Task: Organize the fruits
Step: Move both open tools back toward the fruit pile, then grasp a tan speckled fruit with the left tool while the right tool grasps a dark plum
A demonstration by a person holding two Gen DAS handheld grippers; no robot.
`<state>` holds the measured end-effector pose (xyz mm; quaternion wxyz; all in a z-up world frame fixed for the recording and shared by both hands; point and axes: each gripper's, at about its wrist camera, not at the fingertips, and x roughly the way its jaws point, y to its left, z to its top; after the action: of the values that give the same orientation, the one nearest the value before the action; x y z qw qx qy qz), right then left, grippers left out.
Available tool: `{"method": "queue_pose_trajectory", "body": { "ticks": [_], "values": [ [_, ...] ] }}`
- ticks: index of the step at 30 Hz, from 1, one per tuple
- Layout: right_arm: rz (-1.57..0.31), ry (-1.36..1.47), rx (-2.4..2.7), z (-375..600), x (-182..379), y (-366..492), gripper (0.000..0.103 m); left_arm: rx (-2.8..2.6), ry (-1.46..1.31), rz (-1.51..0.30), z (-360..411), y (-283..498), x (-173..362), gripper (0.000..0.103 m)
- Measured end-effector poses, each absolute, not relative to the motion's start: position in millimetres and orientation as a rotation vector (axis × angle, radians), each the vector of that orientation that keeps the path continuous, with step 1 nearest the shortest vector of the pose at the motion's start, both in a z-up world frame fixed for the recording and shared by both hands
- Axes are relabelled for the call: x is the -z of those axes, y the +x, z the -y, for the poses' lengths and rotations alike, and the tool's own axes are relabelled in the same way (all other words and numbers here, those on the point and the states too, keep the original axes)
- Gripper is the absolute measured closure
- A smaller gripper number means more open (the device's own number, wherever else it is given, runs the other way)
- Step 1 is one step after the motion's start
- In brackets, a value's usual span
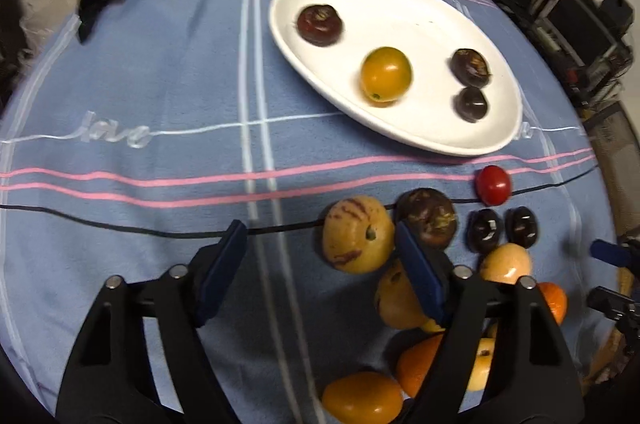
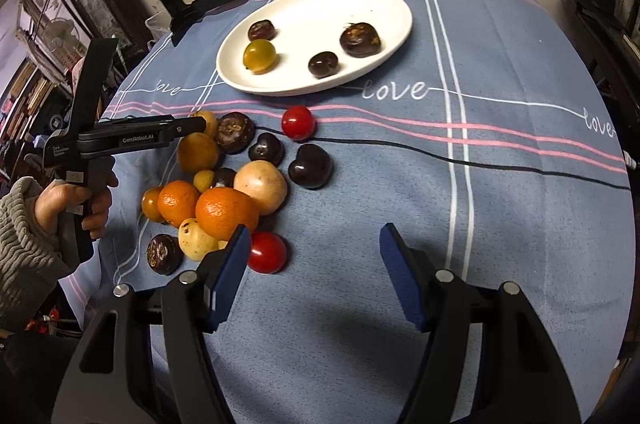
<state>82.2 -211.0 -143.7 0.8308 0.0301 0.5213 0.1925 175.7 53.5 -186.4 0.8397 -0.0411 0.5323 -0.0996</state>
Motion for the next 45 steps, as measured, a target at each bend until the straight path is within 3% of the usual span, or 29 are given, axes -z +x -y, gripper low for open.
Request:
{"method": "queue_pose_trajectory", "body": {
  "ticks": [3,6,27,34,43,44,45],
  "values": [
    [-1.115,0.068,-0.403,211.9,145.8,83.7,0.036,0.295,-0.133,-1.146,-52.0,179.4,191.0,0.053],
    [-1.121,0.063,-0.404,210.4,146.4,83.8,0.036,0.336,-0.119,-1.15,-44.9,178.9,192.9,0.064],
    [-1.098,-0.054,-0.418,186.7,173.6,137.2,0.036,0.129,-0.176,-1.116,-92.0,134.1,188.8,0.064],
    [-1.143,0.029,-0.488,182.2,183.2,152.0,0.053,0.11,-0.193,-1.114,-93.2,125.3,190.8,0.064],
    [-1.176,0.082,-0.497,184.2,189.9,155.6,0.056,0.111,-0.176,-1.118,-89.1,130.5,192.7,0.064],
    [-1.171,0.06,-0.496,180.7,188.8,154.4,0.059,0.11,-0.168,-1.121,-87.3,130.5,193.4,0.064],
    [-1.171,0.049,-0.504,178.0,188.7,152.4,0.069,0.106,-0.158,-1.123,-85.5,130.1,194.7,0.064]
  ]
}}
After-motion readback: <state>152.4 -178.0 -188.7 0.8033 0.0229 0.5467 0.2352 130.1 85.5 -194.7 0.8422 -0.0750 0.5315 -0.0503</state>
